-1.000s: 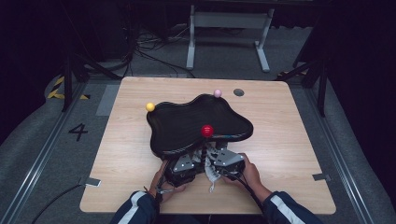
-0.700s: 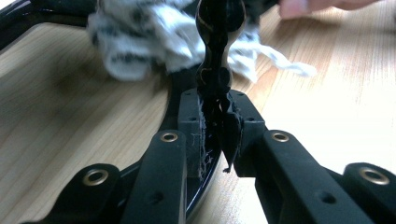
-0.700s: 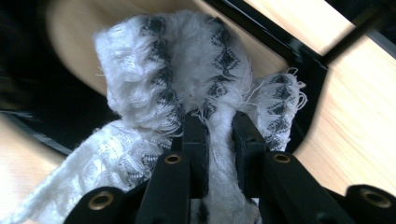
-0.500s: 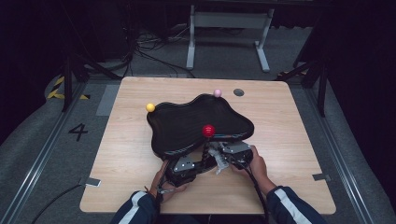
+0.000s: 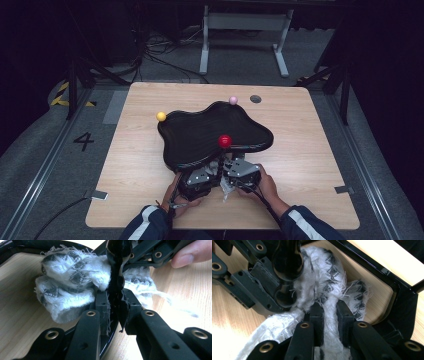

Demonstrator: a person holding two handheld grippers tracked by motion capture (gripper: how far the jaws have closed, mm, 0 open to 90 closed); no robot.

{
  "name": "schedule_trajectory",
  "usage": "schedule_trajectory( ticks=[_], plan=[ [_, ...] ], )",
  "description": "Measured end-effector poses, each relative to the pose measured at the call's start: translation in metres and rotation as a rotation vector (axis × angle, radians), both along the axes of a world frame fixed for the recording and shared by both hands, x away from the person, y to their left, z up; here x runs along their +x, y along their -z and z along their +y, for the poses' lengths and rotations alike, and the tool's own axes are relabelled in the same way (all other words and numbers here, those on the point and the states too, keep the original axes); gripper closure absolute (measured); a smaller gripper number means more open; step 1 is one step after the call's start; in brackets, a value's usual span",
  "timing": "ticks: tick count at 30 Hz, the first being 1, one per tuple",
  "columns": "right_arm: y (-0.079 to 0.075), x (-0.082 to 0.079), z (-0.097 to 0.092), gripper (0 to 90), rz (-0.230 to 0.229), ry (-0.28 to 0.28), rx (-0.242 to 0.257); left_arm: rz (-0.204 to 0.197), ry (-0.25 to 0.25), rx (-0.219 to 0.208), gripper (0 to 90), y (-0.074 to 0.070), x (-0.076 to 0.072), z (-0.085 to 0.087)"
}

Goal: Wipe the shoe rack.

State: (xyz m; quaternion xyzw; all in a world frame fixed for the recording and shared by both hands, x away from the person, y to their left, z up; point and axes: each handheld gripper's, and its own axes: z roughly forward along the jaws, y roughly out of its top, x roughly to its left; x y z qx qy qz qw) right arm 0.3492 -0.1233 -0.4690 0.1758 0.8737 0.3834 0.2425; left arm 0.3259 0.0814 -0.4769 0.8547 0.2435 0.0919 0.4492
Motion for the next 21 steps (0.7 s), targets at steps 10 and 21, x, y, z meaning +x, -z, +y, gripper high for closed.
schedule_trajectory(
  ticks=[10,21],
  plan=[
    [0.004,0.027,-0.025,78.1,-0.015,0.131,-0.039,-0.01,0.003,-0.003,79.8,0.001,0.0,-0.002],
    [0.003,0.016,-0.026,78.1,-0.007,0.089,-0.027,-0.017,0.018,0.008,80.6,0.0,0.001,-0.005]
  ],
)
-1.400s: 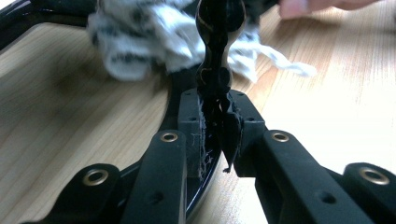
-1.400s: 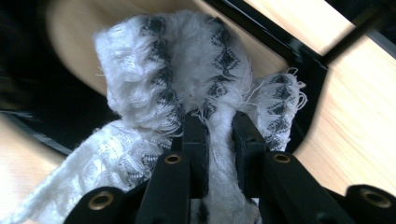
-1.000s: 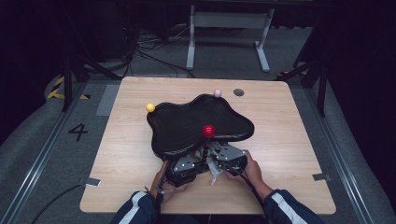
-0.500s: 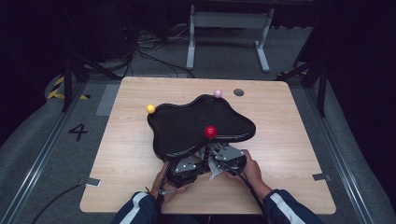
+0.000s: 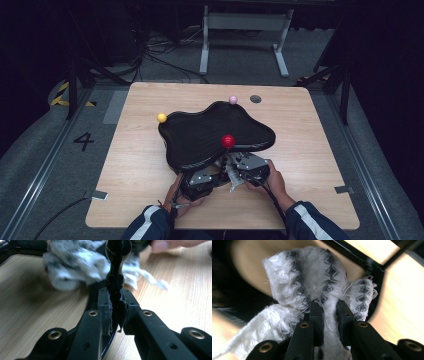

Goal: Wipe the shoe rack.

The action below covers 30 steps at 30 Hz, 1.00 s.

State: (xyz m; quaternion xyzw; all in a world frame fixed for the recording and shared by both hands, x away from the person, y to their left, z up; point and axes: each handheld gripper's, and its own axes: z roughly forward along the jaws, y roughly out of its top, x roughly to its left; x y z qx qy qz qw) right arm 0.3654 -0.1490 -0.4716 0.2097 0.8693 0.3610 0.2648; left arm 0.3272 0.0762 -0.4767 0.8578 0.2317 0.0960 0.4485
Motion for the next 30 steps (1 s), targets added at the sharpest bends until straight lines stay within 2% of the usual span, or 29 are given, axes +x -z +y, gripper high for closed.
schedule_trajectory(
  ticks=[4,7,9,11,12,13,14,15,16,17,18,20,26,29,30],
  plan=[
    [-0.003,-0.01,0.006,78.0,0.03,-0.034,0.038,0.001,-0.002,0.007,80.6,0.0,0.0,0.0],
    [-0.004,-0.014,0.008,78.0,0.004,-0.061,0.018,0.009,-0.005,0.0,80.6,0.0,-0.001,-0.001],
    [-0.004,-0.013,0.006,77.9,0.013,-0.06,0.021,0.009,-0.003,0.002,80.6,0.0,0.0,-0.002],
    [-0.004,-0.011,0.003,77.9,0.013,-0.036,0.008,0.0,-0.001,0.025,80.5,-0.001,0.0,-0.003],
    [-0.004,-0.008,0.0,77.9,0.011,-0.02,0.0,-0.004,0.004,0.017,80.5,-0.001,0.001,-0.004],
    [-0.004,-0.005,-0.003,77.9,0.013,0.003,-0.003,0.012,-0.008,0.023,80.5,-0.001,0.0,-0.006],
    [-0.003,-0.002,-0.007,77.9,0.011,0.018,-0.008,-0.008,0.006,0.014,80.5,-0.001,0.001,-0.007],
    [-0.003,0.0,-0.01,77.8,0.021,0.027,-0.005,-0.005,0.002,0.02,80.4,-0.001,0.001,-0.008],
    [-0.003,0.002,-0.013,77.7,0.02,0.032,-0.006,0.007,-0.007,0.009,80.3,0.0,0.0,-0.01],
    [-0.003,0.003,-0.015,77.7,0.024,0.039,-0.002,-0.03,0.026,0.039,80.2,-0.002,0.003,-0.011],
    [-0.003,0.004,-0.017,77.8,0.02,0.037,0.0,-0.026,0.025,0.025,80.2,-0.001,0.003,-0.013],
    [-0.003,0.002,-0.018,77.9,0.017,0.036,-0.013,-0.032,0.028,0.027,79.4,-0.001,0.004,-0.016],
    [-0.007,-0.009,-0.02,77.6,0.031,-0.02,0.011,-0.022,0.025,0.038,78.9,-0.002,0.005,-0.022],
    [-0.008,-0.015,-0.021,77.3,0.031,-0.043,0.01,-0.032,0.028,0.024,79.0,-0.001,0.006,-0.026],
    [-0.008,-0.016,-0.022,77.3,0.026,-0.049,0.004,-0.024,0.026,0.035,79.1,-0.002,0.006,-0.028]
  ],
)
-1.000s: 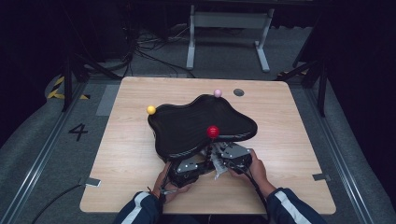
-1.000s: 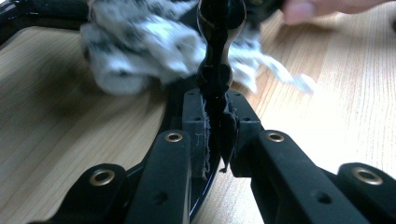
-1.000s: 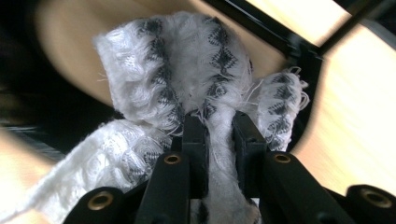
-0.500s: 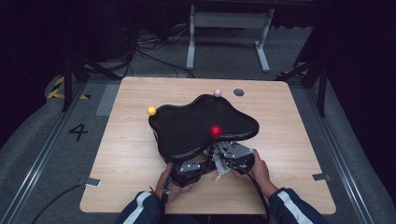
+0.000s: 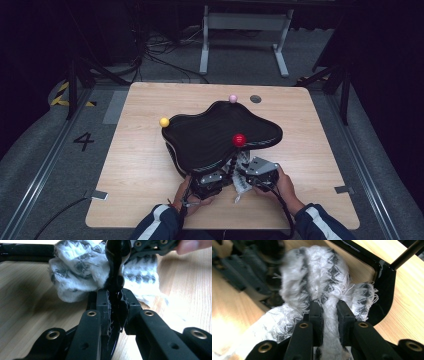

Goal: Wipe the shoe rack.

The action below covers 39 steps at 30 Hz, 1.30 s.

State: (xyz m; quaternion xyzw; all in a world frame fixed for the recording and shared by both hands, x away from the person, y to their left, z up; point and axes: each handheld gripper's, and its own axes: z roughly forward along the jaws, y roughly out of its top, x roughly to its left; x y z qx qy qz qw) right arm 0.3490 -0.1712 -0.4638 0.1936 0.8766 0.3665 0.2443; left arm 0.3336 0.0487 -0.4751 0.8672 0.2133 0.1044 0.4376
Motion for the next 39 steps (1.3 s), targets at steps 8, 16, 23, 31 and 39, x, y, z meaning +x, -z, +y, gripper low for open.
schedule_trajectory(
  ticks=[8,16,23,31,39],
  plan=[
    [0.001,0.016,-0.018,77.5,-0.024,0.097,-0.035,-0.013,0.014,0.005,80.9,0.0,0.004,-0.009],
    [0.0,0.007,-0.025,77.0,0.021,0.094,-0.02,-0.017,0.011,0.012,80.7,0.0,0.007,-0.016],
    [0.001,-0.002,-0.018,76.4,0.017,0.054,-0.029,-0.015,0.005,0.007,79.6,0.0,0.007,-0.018],
    [0.002,0.0,-0.02,76.2,0.026,0.048,-0.018,-0.023,-0.015,0.002,75.8,0.0,0.002,-0.017],
    [0.002,0.0,-0.02,76.3,0.026,0.054,-0.021,-0.013,0.039,0.038,70.2,-0.003,-0.02,0.002]
  ],
)
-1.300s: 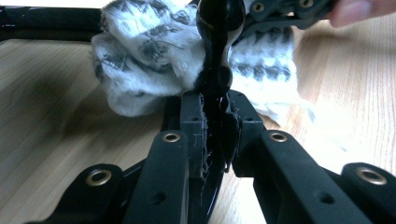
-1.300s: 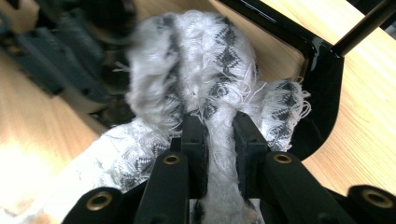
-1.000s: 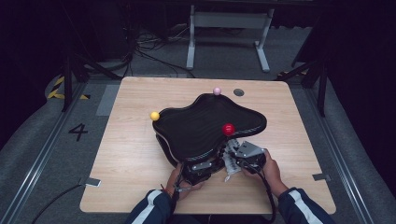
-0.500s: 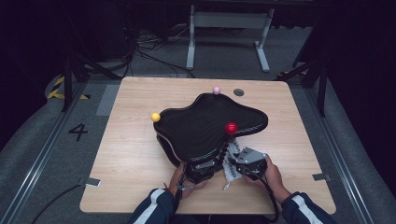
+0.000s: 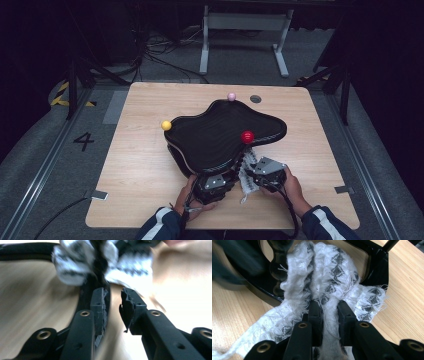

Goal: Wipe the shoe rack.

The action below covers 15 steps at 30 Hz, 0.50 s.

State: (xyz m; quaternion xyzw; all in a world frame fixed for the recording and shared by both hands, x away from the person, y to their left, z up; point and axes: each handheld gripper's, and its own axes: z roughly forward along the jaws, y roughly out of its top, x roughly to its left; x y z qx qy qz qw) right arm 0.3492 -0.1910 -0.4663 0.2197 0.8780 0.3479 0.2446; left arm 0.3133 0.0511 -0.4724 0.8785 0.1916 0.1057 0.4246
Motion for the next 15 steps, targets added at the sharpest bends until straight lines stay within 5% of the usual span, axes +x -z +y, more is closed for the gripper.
schedule_trajectory(
  ticks=[7,15],
  plan=[
    [0.001,0.003,-0.003,76.3,-0.002,0.035,-0.022,0.019,-0.056,0.039,60.1,-0.003,-0.016,0.046],
    [0.003,0.01,-0.01,76.2,0.007,0.074,-0.033,0.012,-0.248,0.053,49.2,-0.003,0.0,0.108]
  ],
)
